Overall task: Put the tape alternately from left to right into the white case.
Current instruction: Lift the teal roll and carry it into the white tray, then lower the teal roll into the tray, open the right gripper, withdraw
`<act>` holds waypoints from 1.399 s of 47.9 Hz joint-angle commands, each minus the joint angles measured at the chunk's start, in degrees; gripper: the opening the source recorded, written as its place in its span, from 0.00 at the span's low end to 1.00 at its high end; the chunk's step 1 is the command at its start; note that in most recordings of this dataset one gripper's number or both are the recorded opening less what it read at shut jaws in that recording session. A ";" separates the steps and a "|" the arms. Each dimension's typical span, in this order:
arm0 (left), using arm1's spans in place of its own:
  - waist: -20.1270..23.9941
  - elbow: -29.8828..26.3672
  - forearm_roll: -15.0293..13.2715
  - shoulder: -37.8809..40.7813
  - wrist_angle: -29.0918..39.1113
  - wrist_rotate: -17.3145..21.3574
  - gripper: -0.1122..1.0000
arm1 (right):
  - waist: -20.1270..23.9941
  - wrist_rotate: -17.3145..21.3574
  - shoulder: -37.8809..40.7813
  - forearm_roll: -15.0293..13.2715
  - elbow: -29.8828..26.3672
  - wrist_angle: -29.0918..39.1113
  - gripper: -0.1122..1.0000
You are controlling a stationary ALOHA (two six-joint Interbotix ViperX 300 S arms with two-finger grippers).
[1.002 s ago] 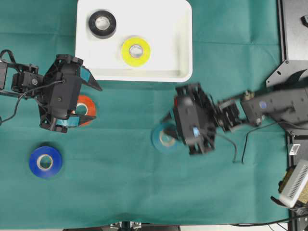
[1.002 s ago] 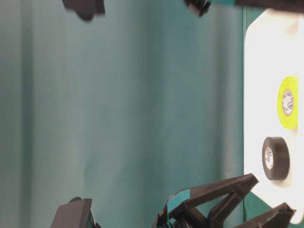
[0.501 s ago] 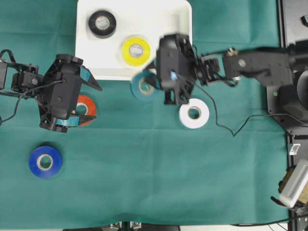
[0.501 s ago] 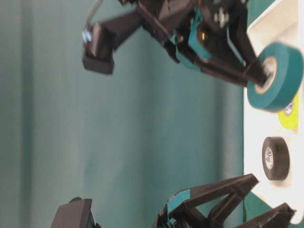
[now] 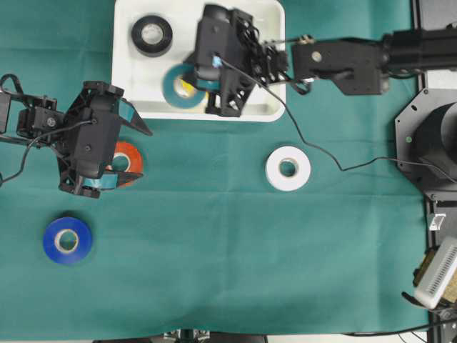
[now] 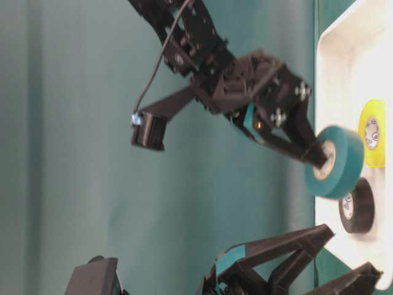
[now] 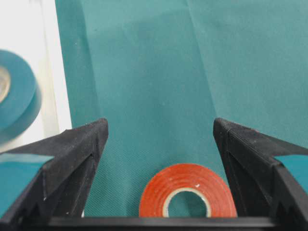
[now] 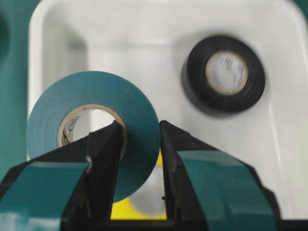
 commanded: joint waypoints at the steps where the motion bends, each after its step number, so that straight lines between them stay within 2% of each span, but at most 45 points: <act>1: -0.26 -0.62 -0.09 -0.70 -0.35 0.00 0.83 | -0.35 -0.09 0.26 -0.09 -2.64 -1.67 0.27; 26: -0.35 -0.53 -0.09 -0.70 -0.44 0.00 0.82 | -1.41 -0.09 5.27 -0.09 -8.09 -2.20 0.27; 60: -0.44 -0.53 -0.09 -0.70 -0.53 0.00 0.82 | -1.41 -0.53 5.80 -0.09 -8.09 -1.93 0.27; 62: -0.44 -0.53 -0.09 -0.79 -0.53 0.00 0.82 | -1.41 -0.53 5.80 -0.18 -8.09 -1.93 0.32; 67: -0.44 -0.53 -0.09 -0.70 -0.53 0.00 0.82 | -1.32 -0.53 5.80 -0.09 -8.00 -1.85 0.59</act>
